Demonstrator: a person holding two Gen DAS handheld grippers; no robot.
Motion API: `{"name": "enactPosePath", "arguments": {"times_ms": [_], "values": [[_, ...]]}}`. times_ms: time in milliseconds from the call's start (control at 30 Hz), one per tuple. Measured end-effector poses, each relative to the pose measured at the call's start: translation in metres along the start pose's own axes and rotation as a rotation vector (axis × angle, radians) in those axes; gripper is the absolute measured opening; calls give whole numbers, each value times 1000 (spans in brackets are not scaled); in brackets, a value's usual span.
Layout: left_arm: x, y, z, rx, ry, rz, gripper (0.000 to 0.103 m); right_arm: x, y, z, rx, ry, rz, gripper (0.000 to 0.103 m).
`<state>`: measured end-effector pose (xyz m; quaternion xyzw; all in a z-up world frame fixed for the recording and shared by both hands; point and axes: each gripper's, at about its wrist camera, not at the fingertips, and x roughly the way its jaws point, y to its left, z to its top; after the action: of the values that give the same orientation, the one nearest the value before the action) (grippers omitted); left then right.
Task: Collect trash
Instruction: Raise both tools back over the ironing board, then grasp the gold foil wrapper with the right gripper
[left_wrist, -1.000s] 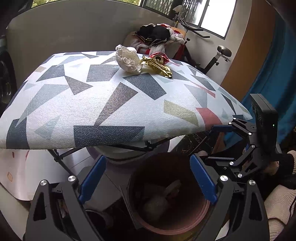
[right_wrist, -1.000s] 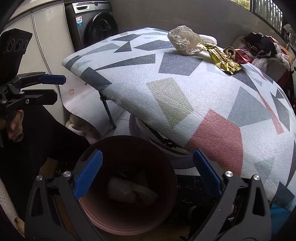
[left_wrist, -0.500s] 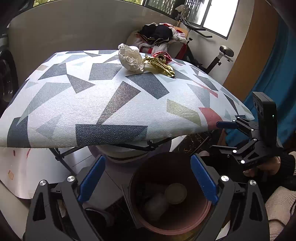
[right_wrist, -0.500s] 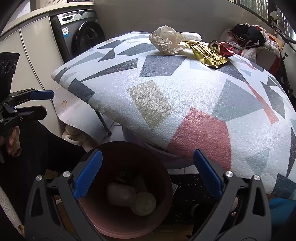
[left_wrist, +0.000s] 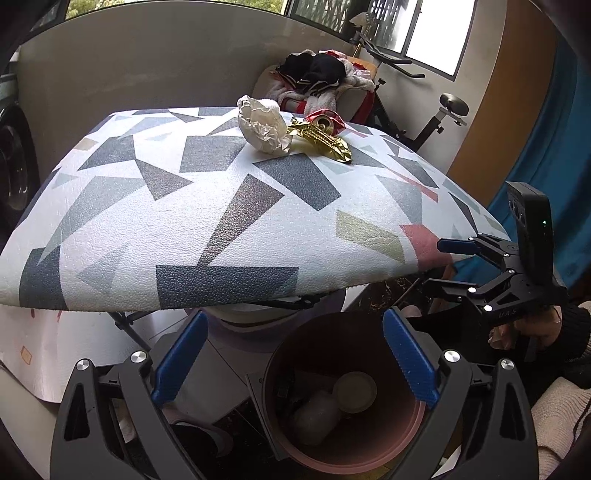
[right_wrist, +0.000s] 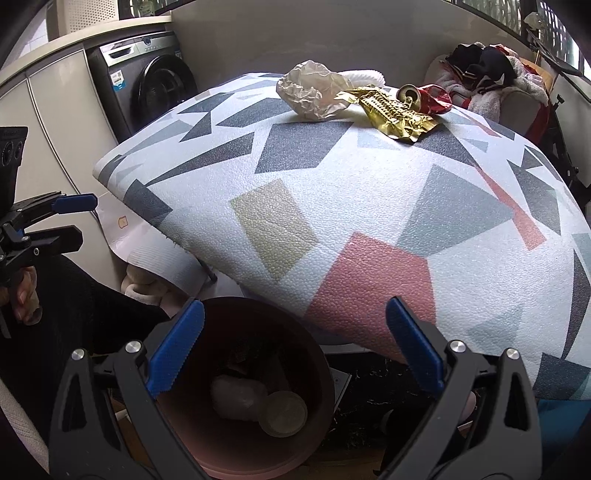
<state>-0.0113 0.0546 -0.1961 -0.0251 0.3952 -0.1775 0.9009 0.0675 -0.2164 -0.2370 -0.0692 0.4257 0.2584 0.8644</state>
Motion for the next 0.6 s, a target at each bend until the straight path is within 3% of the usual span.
{"name": "enactPosePath", "arguments": {"times_ms": [333,600], "values": [[5,5,41,39,-48,9,95,4,-47,65,1,-27,-59,97],[19,20,68,19,-69,19,95,39,-74,140,-42,-32,-94,97]]}}
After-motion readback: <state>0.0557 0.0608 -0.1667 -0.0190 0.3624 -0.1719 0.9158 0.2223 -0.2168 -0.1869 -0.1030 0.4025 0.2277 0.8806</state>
